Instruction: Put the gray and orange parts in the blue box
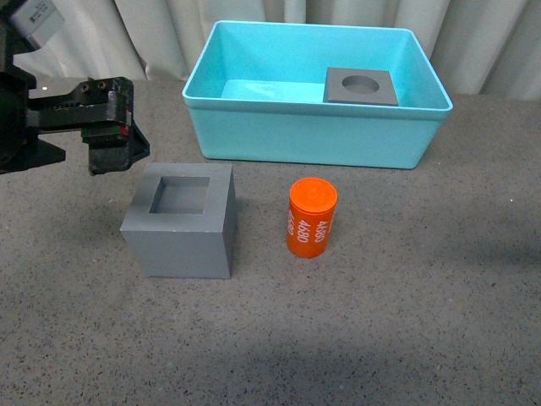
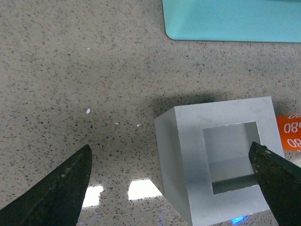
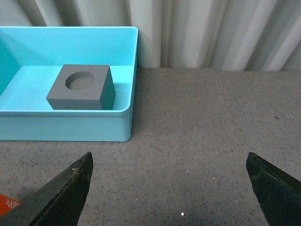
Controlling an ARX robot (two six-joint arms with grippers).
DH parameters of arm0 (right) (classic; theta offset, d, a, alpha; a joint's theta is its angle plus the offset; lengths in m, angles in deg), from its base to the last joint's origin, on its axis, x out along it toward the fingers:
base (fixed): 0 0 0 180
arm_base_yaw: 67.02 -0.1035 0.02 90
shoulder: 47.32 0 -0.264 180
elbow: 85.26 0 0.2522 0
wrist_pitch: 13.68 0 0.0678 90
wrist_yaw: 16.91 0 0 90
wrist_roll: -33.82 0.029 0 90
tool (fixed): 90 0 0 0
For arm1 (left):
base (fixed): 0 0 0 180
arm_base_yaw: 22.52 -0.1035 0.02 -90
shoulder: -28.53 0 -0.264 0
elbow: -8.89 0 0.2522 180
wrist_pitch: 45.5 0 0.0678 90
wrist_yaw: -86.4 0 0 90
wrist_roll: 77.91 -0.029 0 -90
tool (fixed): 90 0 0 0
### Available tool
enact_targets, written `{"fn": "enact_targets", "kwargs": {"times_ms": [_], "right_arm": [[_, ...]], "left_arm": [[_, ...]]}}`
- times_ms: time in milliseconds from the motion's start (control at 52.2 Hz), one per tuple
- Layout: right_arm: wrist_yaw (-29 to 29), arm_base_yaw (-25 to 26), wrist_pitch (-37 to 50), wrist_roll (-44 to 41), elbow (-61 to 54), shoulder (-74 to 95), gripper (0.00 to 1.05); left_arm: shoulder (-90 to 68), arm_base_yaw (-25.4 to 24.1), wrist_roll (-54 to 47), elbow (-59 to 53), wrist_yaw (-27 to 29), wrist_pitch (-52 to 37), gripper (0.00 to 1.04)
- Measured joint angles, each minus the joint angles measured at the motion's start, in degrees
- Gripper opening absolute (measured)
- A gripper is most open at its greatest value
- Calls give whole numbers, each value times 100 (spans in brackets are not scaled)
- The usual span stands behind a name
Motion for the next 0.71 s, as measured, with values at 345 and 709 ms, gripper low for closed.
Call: {"fn": "enact_targets", "kwargs": {"times_ms": [345,709], "right_arm": [[-7,-2,0,0,0,0,95],[-9,-2,0,0,0,0,95]], "left_arm": [[-922,98,175,411,116,101,98],[-1034,247,236,525,114,315,50]]}}
